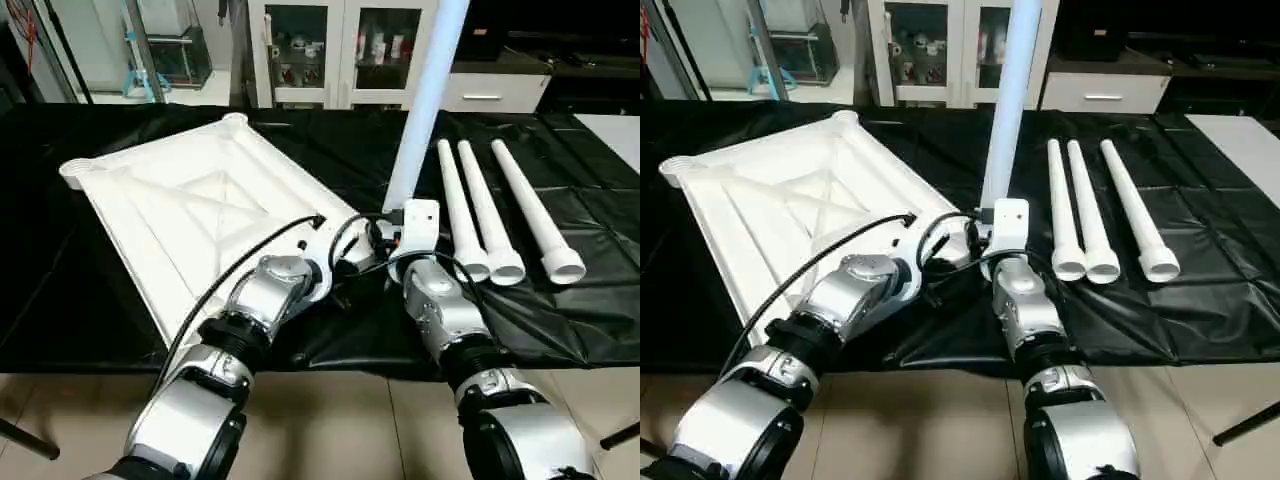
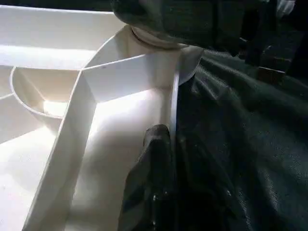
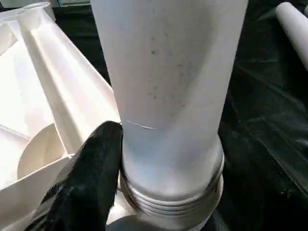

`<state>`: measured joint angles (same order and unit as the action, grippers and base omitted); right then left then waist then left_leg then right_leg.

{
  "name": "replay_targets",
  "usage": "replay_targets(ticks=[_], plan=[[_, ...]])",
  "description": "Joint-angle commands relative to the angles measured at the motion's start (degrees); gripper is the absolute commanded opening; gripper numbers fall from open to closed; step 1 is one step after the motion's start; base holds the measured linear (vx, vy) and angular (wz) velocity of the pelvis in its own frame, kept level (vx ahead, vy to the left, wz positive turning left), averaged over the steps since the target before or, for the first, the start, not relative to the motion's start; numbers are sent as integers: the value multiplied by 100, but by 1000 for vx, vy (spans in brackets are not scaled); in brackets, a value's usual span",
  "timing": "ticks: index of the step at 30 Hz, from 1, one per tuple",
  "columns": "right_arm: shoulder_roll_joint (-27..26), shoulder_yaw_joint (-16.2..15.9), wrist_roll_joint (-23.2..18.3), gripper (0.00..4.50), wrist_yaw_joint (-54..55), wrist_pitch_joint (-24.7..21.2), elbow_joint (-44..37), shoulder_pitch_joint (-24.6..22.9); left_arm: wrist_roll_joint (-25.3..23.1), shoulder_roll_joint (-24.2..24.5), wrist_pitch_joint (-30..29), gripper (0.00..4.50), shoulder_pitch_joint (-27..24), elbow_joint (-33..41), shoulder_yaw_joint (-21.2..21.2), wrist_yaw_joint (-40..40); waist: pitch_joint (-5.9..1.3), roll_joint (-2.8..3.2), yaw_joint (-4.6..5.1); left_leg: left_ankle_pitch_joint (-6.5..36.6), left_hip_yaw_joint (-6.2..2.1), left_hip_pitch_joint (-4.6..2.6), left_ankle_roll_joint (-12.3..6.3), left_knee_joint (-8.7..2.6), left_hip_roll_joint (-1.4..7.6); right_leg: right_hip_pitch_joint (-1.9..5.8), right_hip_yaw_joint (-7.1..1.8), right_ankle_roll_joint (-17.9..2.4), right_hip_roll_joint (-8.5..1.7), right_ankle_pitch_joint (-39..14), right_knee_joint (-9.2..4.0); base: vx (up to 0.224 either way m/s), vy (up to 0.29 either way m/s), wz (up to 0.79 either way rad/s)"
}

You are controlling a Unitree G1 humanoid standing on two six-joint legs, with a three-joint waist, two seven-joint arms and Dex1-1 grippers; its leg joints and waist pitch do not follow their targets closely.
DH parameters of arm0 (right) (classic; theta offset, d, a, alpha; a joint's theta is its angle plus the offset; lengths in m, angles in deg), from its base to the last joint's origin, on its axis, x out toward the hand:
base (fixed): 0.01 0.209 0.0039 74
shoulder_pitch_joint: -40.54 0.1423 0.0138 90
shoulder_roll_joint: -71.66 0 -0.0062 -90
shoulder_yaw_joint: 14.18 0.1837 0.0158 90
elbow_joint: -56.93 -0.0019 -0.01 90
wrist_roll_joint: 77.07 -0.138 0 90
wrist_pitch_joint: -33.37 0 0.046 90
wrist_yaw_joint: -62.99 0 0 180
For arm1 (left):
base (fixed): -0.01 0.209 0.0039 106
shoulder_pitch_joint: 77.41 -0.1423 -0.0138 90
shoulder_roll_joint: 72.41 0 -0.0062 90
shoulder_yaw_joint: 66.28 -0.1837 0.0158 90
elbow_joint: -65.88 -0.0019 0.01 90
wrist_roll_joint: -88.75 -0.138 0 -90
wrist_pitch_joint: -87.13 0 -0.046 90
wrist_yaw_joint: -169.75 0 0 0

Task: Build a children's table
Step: Rotate leg to tighten

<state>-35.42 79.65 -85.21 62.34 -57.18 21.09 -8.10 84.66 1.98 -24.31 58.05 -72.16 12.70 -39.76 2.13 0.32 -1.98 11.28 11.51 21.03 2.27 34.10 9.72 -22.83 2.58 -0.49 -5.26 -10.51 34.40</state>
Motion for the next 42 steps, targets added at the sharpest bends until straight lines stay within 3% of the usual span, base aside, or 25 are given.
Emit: replay_targets(ticks=[1, 3, 6, 7, 8, 10, 11, 13, 15, 17, 19, 23, 25, 31, 34, 38, 42], plan=[[-361, -200, 17, 272, -395, -47, 240, -165, 58, 164, 187, 0, 9, -231, 487, 898, -295, -63, 0, 1249, -147, -54, -334, -452, 298, 195, -198, -1203, -338, -1177, -452, 0, 0, 0], [-378, -208, 3, 328, -612, 113, 161, -196, 43, 205, 230, 0, -10, -257, 448, 815, -287, -70, 6, 1378, -149, -58, -303, -461, 301, 189, -196, -1170, -339, -1370, -473, 0, 0, 0], [-292, -99, -131, 347, -904, 433, -45, -263, -60, 391, 443, 0, -105, -217, 210, 386, -276, -78, 3, 1559, -165, -50, -302, -481, 304, 185, -195, -1053, -349, -1691, -512, 0, 0, 0], [-210, -124, -142, 352, -1013, 439, -204, -326, -144, 504, 671, 0, -200, -120, 42, 104, -274, -105, 71, 1539, -207, 53, -311, -512, 292, 251, -183, -965, -360, -1762, -492, 0, 0, 0], [-98, -183, -139, 363, -1185, 440, -433, -425, -197, 620, 743, 0, -309, 3, -87, -187, -264, -89, 92, 1544, -237, 98, -296, -545, 298, 278, -158, -897, -351, -1877, -492, 0, 0, 0], [39, -260, -139, 390, -1433, 416, -707, -553, -235, 756, 835, 0, -436, 147, -214, -518, -294, -62, 120, 1498, -228, 20, -270, -522, 335, 220, -161, -953, -359, -1741, -511, 0, 0, 0], [161, -328, -135, 390, -1672, 370, -929, -666, -241, 871, 929, 0, -536, 260, -296, -788, -305, -54, 87, 1411, -184, -69, -298, -478, 350, 167, -183, -1142, -362, -1392, -502, 0, 0, 0], [449, -488, -114, 390, -2162, 277, -1365, -900, -251, 1123, 1074, 0, -715, 446, -479, -1330, -280, -64, 60, 1265, -166, -20, -430, -490, 347, 213, -177, -1241, -344, -1210, -464, 0, 0, 0], [663, -595, -162, 390, -2561, 170, -1681, -1065, -241, 1301, 1212, 0, -830, 573, -588, -1703, -292, -34, 27, 1198, -151, -54, -411, -482, 361, 183, -188, -1242, -343, -1130, -446, 0, 0, 0], [876, -666, -225, 390, -2999, 54, -1995, -1224, -199, 1473, 1373, 0, -939, 713, -683, -2079, -294, -33, -15, 1090, -157, -47, -428, -483, 369, 218, -184, -1287, -338, -873, -413, 0, 0, 0], [1092, -721, -304, 390, -3398, -58, -2327, -1377, -105, 1622, 1366, 0, -1028, 870, -742, -2453, -299, -24, -16, 1051, -139, -66, -430, -476, 367, 204, -187, -1404, -324, -612, -380, 0, 0, 0], [1692, -995, -619, 390, -4533, -616, -3112, -1736, 57, 1990, 1401, 0, -1229, 1299, -910, -3355, -284, -3, -52, 1165, -142, -80, -398, -493, 377, 219, -189, -1437, -327, -669, -389, 0, 0, 0], [1874, -1154, -551, 390, -4796, -747, -3182, -1782, 102, 2078, 1340, 0, -1272, 1425, -970, -3636, -281, -6, -47, 1220, -142, -73, -332, -499, 373, 216, -192, -1436, -331, -764, -389, 0, 0, 0], [1928, -1238, -579, 390, -5048, -1040, -3358, -1818, 203, 2142, 1233, 0, -1331, 1610, -999, -3958, -278, -11, -65, 1314, -142, -91, -184, -505, 384, 197, -204, -1400, -344, -977, -405, 0, 0, 0], [1939, -1340, -573, 390, -5122, -1166, -3403, -1793, 214, 2182, 1185, 0, -1371, 1736, -1026, -4054, -284, -41, -86, 1191, -138, -84, -193, -496, 379, 208, -204, -1404, -344, -837, -383, 0, 0, 0], [1966, -1481, -498, 390, -5290, -1208, -3318, -1735, 190, 2198, 1174, 0, -1379, 1768, -1027, -4074, -284, -37, -108, 1074, -130, -82, -247, -482, 372, 209, -202, -1424, -347, -757, -373, 0, 0, 0], [1972, -1500, -446, 353, -5383, -1272, -3261, -1692, 171, 2217, 1155, 0, -1373, 1787, -1001, -4075, -293, -54, -114, 991, -128, -86, -253, -470, 368, 215, -199, -1428, -346, -701, -360, 0, 0, 0]])
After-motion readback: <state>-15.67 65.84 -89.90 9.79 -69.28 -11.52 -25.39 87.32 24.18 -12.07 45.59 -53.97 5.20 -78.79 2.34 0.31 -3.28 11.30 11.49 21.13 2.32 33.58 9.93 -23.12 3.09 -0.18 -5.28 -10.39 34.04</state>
